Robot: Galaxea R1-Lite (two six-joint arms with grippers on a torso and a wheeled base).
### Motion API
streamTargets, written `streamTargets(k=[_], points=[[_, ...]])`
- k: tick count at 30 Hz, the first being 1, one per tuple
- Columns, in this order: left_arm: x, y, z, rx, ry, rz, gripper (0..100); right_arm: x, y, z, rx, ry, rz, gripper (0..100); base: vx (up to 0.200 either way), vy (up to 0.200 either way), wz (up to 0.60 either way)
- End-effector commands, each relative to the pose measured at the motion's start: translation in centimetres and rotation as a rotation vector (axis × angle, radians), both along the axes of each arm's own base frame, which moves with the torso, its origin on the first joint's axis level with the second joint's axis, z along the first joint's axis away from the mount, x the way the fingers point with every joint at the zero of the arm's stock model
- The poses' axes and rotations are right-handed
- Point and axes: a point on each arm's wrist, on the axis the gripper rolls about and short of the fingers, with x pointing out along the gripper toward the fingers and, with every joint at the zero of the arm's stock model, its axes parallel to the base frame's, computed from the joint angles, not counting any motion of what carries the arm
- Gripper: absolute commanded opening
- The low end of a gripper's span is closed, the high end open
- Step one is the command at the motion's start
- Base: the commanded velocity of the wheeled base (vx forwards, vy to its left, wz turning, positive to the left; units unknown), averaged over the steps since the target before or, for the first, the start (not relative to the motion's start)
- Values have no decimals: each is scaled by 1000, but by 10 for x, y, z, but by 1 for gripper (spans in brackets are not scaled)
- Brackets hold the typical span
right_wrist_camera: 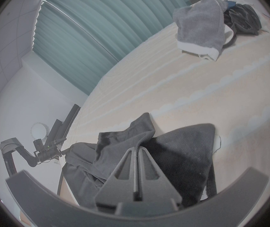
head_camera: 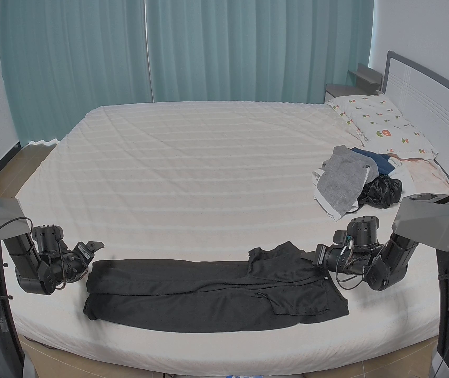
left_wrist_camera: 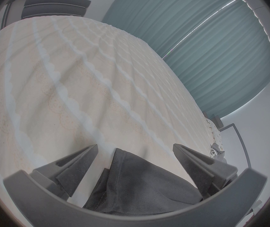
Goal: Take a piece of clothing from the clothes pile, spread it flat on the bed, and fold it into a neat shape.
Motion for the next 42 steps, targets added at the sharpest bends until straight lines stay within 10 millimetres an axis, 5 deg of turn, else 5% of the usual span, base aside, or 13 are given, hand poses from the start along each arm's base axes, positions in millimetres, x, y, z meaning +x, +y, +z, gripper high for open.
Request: streamTargets(k=[1, 11, 27, 28, 32, 37, 42], points=[[0, 0, -1, -1, 2, 1, 100, -9, -7, 10, 4, -19, -7, 0, 0, 0, 0], [0, 0, -1, 3, 3, -3, 100, -31, -18, 17, 17, -11, 36, 0, 0, 0, 0], [-1, 0, -2, 11, 4, -7, 100, -53, -22, 0, -95, 15, 117, 0, 0, 0, 0], [0, 0, -2, 11, 4, -7, 100, -55, -21, -1, -110, 10, 131, 100, 0, 0, 0], [-1, 0, -2, 13, 5, -9, 100, -54, -22, 9, -113, -24, 117, 100, 0, 0, 0], [-1, 0, 1, 9, -2, -7, 100, -51, -19, 46, -92, -96, 18, 100, 0, 0, 0], [-4, 0, 17, 19, -36, 0, 100, -38, 6, 63, -75, -156, -42, 100, 0, 0, 0]])
